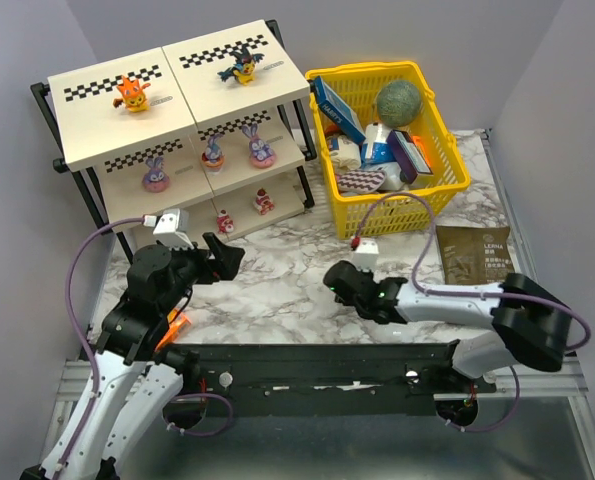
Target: Place and organize the plastic toys onto the shelf
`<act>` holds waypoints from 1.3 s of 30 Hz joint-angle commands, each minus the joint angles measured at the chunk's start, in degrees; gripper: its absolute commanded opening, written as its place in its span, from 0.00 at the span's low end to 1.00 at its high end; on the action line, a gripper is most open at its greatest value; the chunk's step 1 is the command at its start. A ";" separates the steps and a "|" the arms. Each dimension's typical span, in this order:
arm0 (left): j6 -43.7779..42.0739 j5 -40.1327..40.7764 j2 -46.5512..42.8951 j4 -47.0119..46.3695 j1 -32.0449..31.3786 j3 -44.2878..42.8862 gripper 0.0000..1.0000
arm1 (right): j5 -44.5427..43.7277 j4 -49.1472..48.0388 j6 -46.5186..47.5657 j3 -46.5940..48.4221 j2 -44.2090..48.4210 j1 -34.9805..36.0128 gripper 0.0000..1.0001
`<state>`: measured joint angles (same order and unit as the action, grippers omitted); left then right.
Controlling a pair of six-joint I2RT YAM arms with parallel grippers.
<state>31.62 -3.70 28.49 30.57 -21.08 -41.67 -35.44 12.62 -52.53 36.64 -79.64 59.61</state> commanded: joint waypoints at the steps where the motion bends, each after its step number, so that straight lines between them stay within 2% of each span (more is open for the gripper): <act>1: 1.08 5.55 -2.56 0.46 -0.01 2.56 0.99 | 3.54 -2.43 2.61 9.74 -9.38 4.98 0.18; 5: 0.55 5.90 -2.65 0.55 -0.01 4.13 0.99 | 4.59 -2.43 3.23 19.14 -15.54 7.27 0.15; 11: 0.73 8.89 -2.39 1.07 -0.01 4.93 0.99 | 9.24 -0.85 2.79 25.75 -18.10 8.94 0.08; 14: 0.90 9.77 -2.65 1.07 -0.01 5.11 0.99 | 11.26 2.05 2.79 29.62 -19.85 9.38 0.09; 17: 1.08 10.65 -3.18 1.42 -0.01 5.11 0.99 | 12.76 2.23 3.22 31.55 -22.04 9.82 0.19; 22: 1.34 11.96 -4.75 2.04 -0.01 5.28 0.99 | 15.13 2.06 4.37 34.72 -26.35 9.91 0.23; 23: 1.34 12.31 -5.11 2.04 -0.01 5.37 0.99 | 15.40 1.97 4.63 35.77 -26.88 9.91 0.29; 27: 1.43 13.20 -6.16 2.04 -0.01 5.63 0.99 | 16.80 1.27 5.42 38.67 -29.08 10.08 0.36; 28: 1.43 13.20 -6.43 2.04 -0.01 5.55 0.99 | 16.98 1.35 5.86 39.38 -29.35 10.08 0.39; 29: 1.43 13.20 -6.43 2.04 -0.01 5.63 0.99 | 17.33 1.35 6.04 40.08 -29.52 10.08 0.49; 32: 1.43 13.29 -6.08 2.13 -0.01 5.64 0.99 | 18.65 1.27 6.65 42.19 -29.88 10.00 0.70; 36: 1.43 13.46 -5.82 2.39 -0.01 5.46 0.99 | 19.36 0.04 7.44 42.72 -28.91 10.08 0.80; 39: 1.52 13.46 -5.99 2.31 -0.01 5.46 0.99 | 19.01 -0.05 8.85 42.37 -27.86 10.08 0.80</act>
<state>32.69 8.21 22.70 32.71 -21.08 -36.73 -17.41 12.91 -45.80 78.46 -109.19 69.10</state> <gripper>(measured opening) 0.987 0.802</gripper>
